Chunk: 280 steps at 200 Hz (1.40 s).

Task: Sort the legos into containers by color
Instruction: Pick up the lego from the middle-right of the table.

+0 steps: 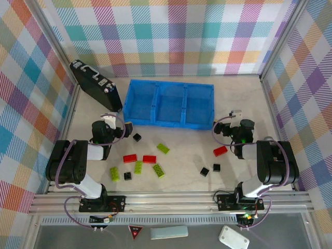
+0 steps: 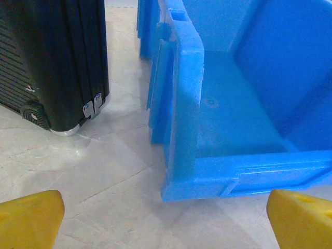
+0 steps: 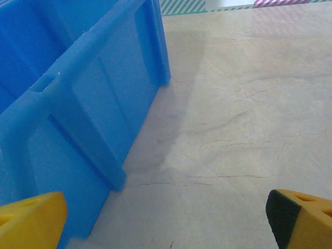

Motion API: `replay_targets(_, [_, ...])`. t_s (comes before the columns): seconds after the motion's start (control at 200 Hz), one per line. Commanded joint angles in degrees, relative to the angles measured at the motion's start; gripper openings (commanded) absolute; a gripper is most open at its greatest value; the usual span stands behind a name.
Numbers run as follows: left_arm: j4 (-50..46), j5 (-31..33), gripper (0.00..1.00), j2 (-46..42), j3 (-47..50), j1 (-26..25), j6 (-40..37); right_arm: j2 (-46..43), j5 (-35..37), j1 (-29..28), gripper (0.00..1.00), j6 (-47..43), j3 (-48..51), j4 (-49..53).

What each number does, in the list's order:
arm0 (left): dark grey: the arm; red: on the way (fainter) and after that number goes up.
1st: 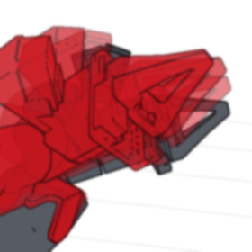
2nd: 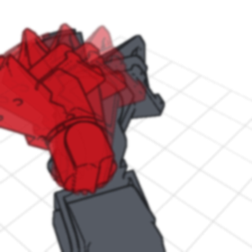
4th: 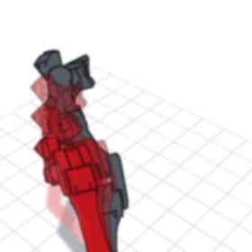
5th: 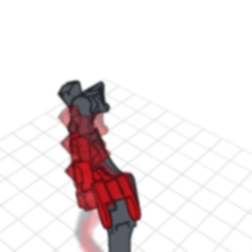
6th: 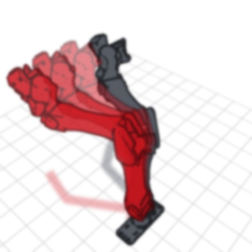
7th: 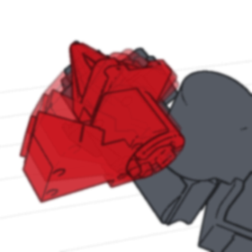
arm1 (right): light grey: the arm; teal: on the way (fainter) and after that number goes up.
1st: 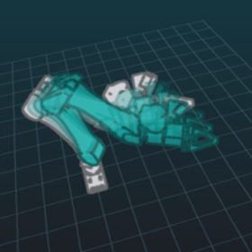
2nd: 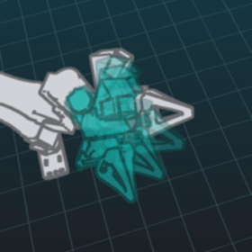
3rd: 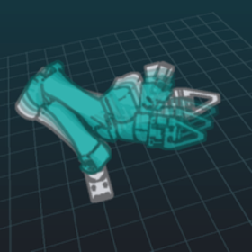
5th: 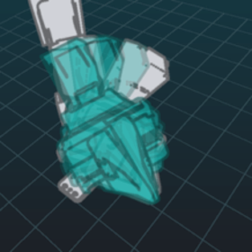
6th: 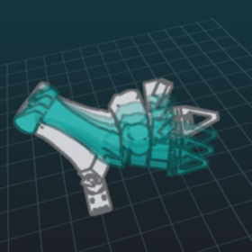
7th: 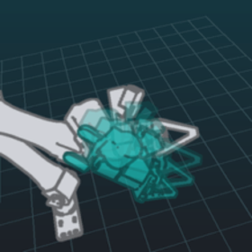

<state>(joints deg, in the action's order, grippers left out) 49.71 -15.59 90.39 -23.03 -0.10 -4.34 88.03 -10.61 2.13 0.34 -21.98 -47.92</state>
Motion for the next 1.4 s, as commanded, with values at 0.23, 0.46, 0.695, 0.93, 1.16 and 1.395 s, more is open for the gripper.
replay_targets(0.23, [2.05,-1.43,1.00,0.22,0.39,0.71,-0.55,-0.14,-1.17,-0.14,0.99,-1.03,-1.18,-0.42])
replay_targets(0.46, [2.05,-1.38,1.00,0.23,0.43,0.71,-0.50,-0.14,-1.17,-0.17,0.99,-0.96,-1.19,-0.42])
replay_targets(0.695, [2.08,-1.54,1.00,0.31,0.43,0.80,-0.41,-0.12,-0.13,-0.16,0.99,-0.63,-1.39,0.01])
replay_targets(0.93, [3.20,0.30,1.00,0.58,0.79,1.24,0.89,-0.18,-0.11,-0.19,0.99,-0.67,-1.24,-0.15])
replay_targets(1.16, [0.87,4.15,1.00,-1.62,0.58,1.05,2.08,-3.20,2.17,-0.19,0.99,0.15,-1.23,2.34])
replay_targets(1.395, [-10.82,11.87,1.00,-10.31,-1.72,0.47,4.12,-10.29,3.67,-0.20,0.99,1.57,-2.52,11.32])
